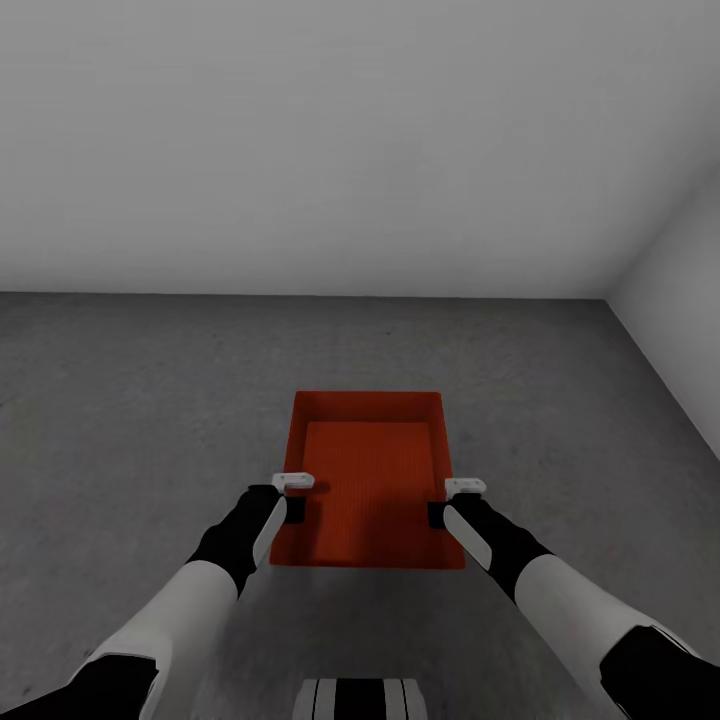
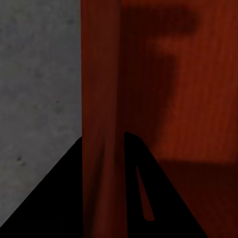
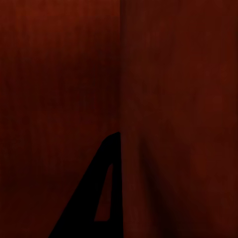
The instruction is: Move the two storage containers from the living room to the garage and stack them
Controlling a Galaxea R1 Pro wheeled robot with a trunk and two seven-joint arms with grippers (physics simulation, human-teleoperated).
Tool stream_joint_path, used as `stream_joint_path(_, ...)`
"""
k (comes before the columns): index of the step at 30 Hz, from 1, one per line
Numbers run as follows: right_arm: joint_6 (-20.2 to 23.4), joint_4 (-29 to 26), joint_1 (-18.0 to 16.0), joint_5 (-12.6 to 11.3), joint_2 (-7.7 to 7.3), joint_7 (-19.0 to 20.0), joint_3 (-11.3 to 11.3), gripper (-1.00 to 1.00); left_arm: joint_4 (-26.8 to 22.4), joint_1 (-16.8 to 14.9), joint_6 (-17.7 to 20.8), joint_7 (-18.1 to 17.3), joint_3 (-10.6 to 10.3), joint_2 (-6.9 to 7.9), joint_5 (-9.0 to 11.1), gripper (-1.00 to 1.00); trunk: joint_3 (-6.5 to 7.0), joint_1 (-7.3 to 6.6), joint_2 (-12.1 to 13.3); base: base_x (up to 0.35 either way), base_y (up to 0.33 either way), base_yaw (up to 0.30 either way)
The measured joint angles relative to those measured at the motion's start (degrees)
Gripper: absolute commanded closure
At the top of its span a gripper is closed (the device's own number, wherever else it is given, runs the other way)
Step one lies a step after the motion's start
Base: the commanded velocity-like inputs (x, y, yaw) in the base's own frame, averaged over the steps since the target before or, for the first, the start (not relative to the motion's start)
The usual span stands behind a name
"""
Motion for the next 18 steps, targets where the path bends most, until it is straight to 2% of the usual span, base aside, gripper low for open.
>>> stream_joint_path(18, -0.01, 0.00, 0.00, 0.03, 0.03, -0.02, -0.05, 1.00, -0.03, 0.00, 0.02, -0.08, 0.04, 0.01, -0.12, 1.00, 0.00, 0.00, 0.00, 0.000, 0.000, 0.000)
